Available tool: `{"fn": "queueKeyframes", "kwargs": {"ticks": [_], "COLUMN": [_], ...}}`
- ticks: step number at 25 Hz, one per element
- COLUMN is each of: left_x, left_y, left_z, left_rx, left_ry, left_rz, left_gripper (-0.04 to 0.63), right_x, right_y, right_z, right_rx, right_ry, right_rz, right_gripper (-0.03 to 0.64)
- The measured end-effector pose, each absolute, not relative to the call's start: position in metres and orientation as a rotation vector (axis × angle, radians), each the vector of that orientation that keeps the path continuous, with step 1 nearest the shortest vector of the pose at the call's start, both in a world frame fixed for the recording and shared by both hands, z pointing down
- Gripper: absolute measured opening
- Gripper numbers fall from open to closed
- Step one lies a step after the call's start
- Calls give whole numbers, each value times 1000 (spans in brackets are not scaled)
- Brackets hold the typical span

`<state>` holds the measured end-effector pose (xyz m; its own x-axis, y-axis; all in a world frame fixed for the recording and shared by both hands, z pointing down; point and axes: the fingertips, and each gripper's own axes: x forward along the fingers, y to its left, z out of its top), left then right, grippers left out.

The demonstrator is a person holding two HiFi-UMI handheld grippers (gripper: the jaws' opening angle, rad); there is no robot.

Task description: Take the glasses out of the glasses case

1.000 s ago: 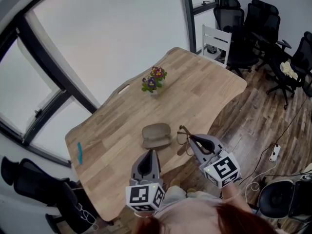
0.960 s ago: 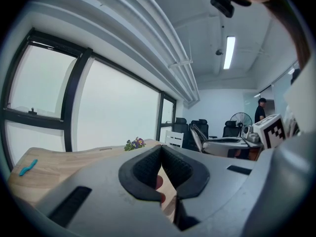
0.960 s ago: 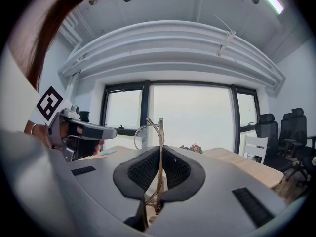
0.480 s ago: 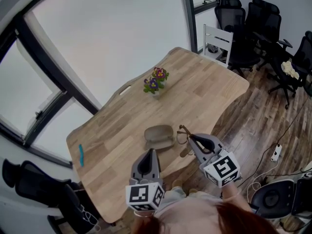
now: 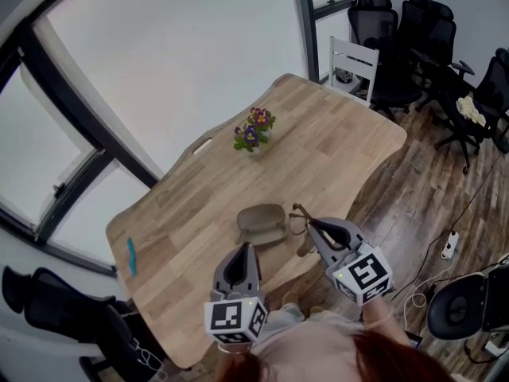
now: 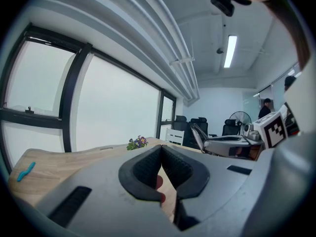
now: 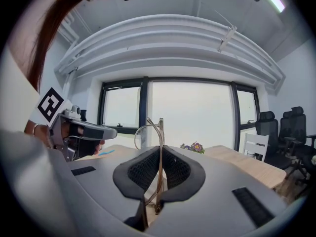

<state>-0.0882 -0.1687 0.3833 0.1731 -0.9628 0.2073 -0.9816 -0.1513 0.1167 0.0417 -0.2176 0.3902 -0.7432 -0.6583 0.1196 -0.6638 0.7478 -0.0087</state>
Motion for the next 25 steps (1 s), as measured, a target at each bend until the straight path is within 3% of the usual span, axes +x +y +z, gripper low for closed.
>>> {"fn": "queueKeyframes", "kwargs": {"ticks": [25], "left_x": [-126], "left_y": [-192], "left_z": [398], "left_rx": [2223], "left_ry": [-1819], "left_rz": [117], "left_gripper": [2], "right_x": [7], "right_y": [-239], "right_z": [407], "right_rx": [1123], "right_ry": [-2780], "right_rz": [114], "right_gripper": [12]}}
